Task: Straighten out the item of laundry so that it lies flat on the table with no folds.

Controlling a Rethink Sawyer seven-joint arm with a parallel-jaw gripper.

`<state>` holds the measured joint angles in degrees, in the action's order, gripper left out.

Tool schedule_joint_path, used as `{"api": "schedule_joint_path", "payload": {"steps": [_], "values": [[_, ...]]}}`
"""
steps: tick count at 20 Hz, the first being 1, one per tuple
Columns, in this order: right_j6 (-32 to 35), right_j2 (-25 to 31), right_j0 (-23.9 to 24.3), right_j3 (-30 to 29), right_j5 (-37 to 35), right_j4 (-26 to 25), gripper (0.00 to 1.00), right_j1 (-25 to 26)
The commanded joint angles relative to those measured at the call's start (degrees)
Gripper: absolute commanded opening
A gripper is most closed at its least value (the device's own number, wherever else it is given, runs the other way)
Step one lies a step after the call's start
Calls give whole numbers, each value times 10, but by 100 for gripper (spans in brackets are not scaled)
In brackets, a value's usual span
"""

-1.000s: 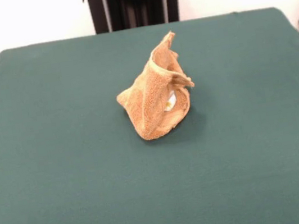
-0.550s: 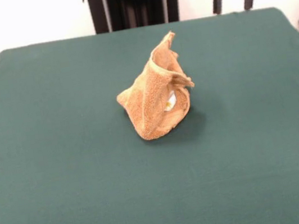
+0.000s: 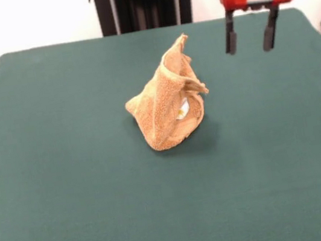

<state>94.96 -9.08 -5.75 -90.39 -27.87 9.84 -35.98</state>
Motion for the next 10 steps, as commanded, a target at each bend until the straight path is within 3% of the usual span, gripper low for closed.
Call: {"api": "schedule_joint_path", "payload": {"steps": [1,10], "values": [[152,7,4,53,-69,36,100,42],[141,22,15,35,-57,48,100,62]]}}
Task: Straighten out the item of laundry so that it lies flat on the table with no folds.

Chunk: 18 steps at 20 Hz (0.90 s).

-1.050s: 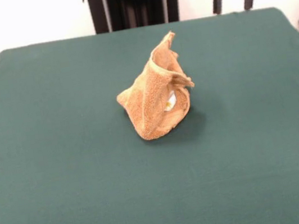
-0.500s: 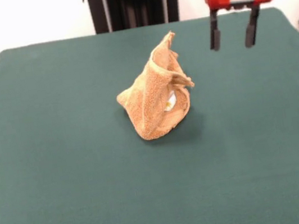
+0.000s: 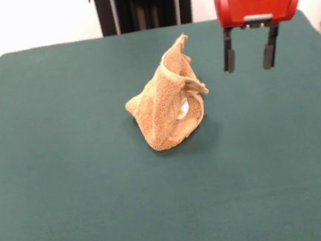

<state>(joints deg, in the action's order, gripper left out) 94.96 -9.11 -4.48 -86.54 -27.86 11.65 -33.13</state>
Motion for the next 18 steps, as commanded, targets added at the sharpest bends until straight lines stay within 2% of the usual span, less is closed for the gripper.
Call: {"api": "schedule_joint_path", "payload": {"steps": [1,5,9,18], "values": [[139,24,4,-10,-46,29,100,38],[140,17,10,27,-67,31,100,60],[129,22,19,37,-37,27,100,90],[123,27,25,42,-18,24,100,111]]}}
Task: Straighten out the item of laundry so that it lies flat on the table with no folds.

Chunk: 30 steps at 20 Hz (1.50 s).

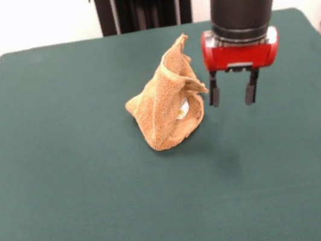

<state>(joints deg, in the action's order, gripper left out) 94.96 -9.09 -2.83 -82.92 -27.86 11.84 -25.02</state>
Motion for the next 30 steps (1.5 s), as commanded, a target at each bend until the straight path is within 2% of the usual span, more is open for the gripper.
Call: {"api": "schedule_joint_path", "payload": {"steps": [1,10,17,20,26,30], "values": [[124,29,9,0,-14,22,100,29],[121,30,9,-15,-13,17,100,21],[116,21,11,-27,-62,15,100,-5],[112,17,24,-52,-60,13,100,-13],[101,2,58,-145,-48,3,100,-57],[85,10,76,-173,-31,-10,100,-71]]}}
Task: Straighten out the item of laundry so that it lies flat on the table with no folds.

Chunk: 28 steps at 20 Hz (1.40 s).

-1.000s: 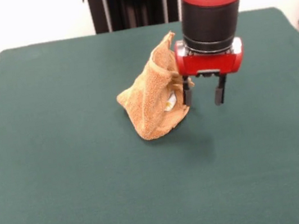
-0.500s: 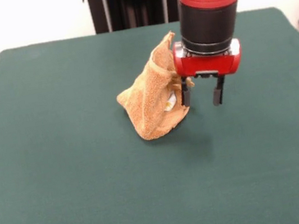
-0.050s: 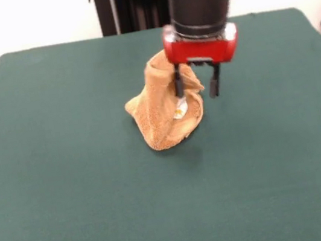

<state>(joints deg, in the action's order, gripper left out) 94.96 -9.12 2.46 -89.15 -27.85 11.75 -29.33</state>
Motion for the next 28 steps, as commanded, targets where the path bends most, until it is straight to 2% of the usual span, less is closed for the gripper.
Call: {"api": "schedule_joint_path", "payload": {"steps": [1,8,15,22,28], "values": [[86,11,25,-115,-27,-10,100,-27],[78,46,63,-129,74,-24,100,11],[56,78,110,-102,195,-78,100,77],[51,52,108,-65,214,-110,100,120],[41,42,110,-59,204,-133,100,120]]}}
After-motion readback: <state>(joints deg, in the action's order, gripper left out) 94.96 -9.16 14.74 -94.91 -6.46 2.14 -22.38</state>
